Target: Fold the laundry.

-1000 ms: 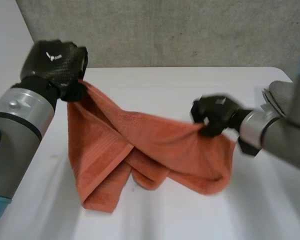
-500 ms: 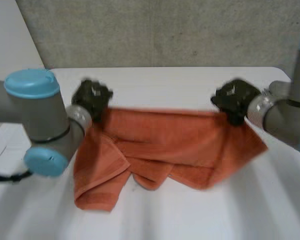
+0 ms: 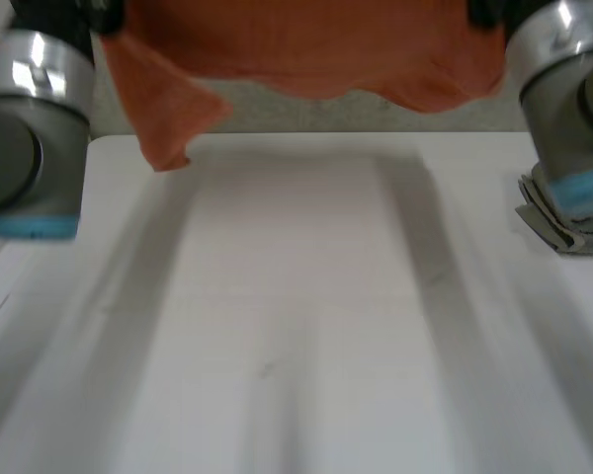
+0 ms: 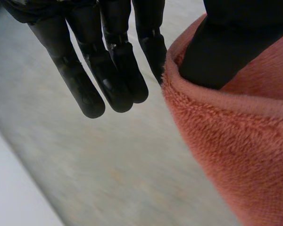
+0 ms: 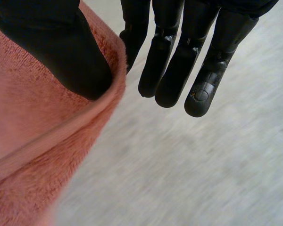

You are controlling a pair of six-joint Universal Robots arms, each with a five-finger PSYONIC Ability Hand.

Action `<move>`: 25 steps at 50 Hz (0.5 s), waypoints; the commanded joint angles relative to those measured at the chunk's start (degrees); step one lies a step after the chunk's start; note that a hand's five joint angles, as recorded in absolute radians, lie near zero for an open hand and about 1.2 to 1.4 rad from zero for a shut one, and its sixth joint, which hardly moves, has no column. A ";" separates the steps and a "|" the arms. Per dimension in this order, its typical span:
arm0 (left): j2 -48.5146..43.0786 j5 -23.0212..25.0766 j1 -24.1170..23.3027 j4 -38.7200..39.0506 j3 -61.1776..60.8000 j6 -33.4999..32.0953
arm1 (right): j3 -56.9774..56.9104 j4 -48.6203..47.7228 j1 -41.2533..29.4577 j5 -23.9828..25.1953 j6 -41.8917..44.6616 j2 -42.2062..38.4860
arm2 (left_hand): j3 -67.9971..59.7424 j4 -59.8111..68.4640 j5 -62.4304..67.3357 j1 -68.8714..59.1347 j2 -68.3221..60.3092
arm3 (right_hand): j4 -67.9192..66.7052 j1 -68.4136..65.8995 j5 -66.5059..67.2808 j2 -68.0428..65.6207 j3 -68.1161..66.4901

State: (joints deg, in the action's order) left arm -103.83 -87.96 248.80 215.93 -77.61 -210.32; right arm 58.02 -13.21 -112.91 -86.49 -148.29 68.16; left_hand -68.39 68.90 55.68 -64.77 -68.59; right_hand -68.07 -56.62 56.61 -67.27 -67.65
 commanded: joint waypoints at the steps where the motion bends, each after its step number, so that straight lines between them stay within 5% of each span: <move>1: 1.27 5.08 1.07 -9.20 -15.80 -0.35 | 19.04 9.25 0.58 2.90 4.58 3.20 | -11.61 11.10 14.32 -15.23 -11.41 | -11.93 -23.38 13.39 -12.73 -12.35; 13: -4.88 5.25 1.96 -16.07 -29.09 -0.79 | 41.74 10.49 0.85 10.98 6.26 2.06 | -9.47 8.96 12.17 -13.09 -9.27 | -11.93 -23.38 13.39 -12.73 -12.35; 21: -6.91 4.81 2.22 -15.89 -29.35 -0.09 | 42.36 7.06 4.27 11.25 4.42 1.71 | 32.05 -32.56 -29.35 28.43 32.26 | -11.93 -23.38 13.39 -12.73 -12.35; 25: -6.56 4.64 2.31 -15.80 -30.14 0.26 | 42.27 5.31 6.03 11.34 0.64 2.23 | 40.33 -40.84 -37.62 36.71 40.53 | -11.93 -23.38 13.39 -12.73 -12.35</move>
State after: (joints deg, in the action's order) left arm -110.54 -83.02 251.02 199.83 -107.20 -210.60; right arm 100.98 -5.27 -109.69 -75.01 -143.26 69.75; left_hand -33.43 32.99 22.90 -31.75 -32.86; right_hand -68.08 -56.62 56.87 -67.27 -67.65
